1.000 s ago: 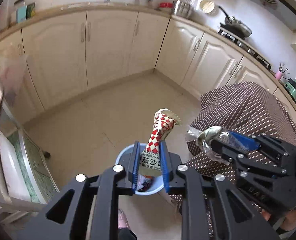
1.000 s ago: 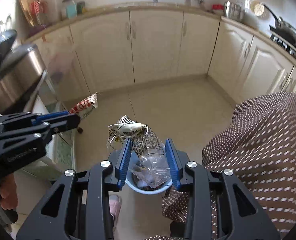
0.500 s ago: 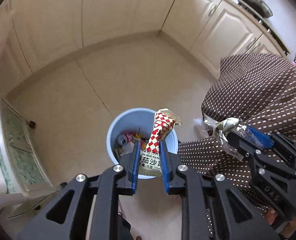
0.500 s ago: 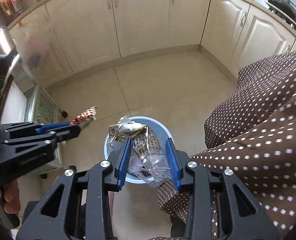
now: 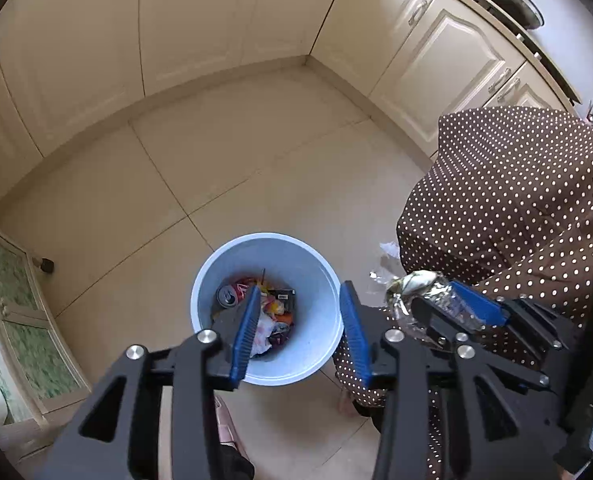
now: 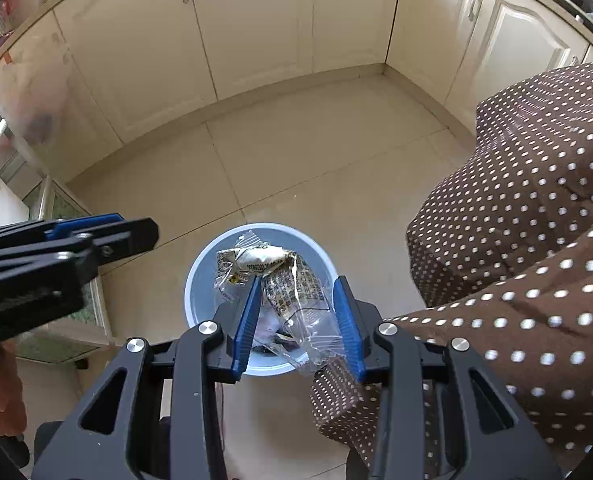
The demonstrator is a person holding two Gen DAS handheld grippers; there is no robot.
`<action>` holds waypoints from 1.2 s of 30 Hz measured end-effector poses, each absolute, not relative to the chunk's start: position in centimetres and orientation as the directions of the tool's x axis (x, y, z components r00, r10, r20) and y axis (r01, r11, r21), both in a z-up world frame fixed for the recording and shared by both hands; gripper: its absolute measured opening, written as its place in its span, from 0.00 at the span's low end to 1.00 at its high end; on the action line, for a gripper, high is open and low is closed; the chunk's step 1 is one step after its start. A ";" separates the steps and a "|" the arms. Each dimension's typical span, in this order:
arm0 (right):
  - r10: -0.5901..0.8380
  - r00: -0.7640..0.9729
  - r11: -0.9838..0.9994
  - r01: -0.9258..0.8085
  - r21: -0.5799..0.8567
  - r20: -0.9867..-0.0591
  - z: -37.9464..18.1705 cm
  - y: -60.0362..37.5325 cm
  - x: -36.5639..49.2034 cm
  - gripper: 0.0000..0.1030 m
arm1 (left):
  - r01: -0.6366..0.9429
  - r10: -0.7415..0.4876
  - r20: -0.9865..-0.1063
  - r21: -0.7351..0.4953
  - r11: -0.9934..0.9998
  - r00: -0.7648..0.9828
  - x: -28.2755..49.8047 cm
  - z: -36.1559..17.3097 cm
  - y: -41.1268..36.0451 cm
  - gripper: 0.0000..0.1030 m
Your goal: Collect trash
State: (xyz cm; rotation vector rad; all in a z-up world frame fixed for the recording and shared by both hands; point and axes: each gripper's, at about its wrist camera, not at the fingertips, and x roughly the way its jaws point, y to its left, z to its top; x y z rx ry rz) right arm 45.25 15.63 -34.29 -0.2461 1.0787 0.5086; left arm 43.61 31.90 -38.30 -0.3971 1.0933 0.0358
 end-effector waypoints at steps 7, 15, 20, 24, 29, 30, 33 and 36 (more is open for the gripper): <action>0.299 0.352 0.846 -0.527 0.076 -0.887 -34.9 17.2 45.7 0.37 | -0.257 -0.145 -0.871 -0.293 0.921 0.470 41.9 -38.2 33.9 0.41; 0.300 0.407 0.861 -0.504 0.062 -0.863 -32.9 17.5 46.5 0.47 | -0.259 -0.139 -0.848 -0.306 0.916 0.511 41.1 -35.9 34.5 0.41; 0.301 0.458 0.870 -0.492 0.044 -0.837 -29.1 16.4 46.0 0.50 | -0.236 -0.117 -0.823 -0.291 0.927 0.556 40.0 -32.8 33.9 0.43; 0.305 0.546 0.875 -0.483 0.004 -0.780 -24.1 14.6 43.7 0.50 | -0.229 -0.076 -0.792 -0.265 0.937 0.605 38.3 -29.0 32.5 0.46; 0.276 0.714 0.902 -0.423 -0.083 -0.643 -15.5 9.7 37.9 0.58 | -0.183 -0.036 -0.721 -0.224 0.957 0.692 34.5 -22.5 29.0 0.53; 0.273 0.731 0.906 -0.415 -0.089 -0.625 -14.4 8.9 36.9 0.58 | -0.159 -0.049 -0.706 -0.225 0.961 0.706 33.7 -21.3 28.2 0.56; 0.275 0.780 0.917 -0.389 -0.092 -0.563 -10.4 5.2 33.1 0.59 | -0.115 -0.065 -0.666 -0.222 0.968 0.743 31.0 -18.0 25.5 0.57; 0.256 0.815 0.930 -0.355 -0.099 -0.519 -7.9 2.1 29.9 0.65 | -0.101 -0.052 -0.624 -0.206 0.973 0.779 28.1 -14.8 22.7 0.60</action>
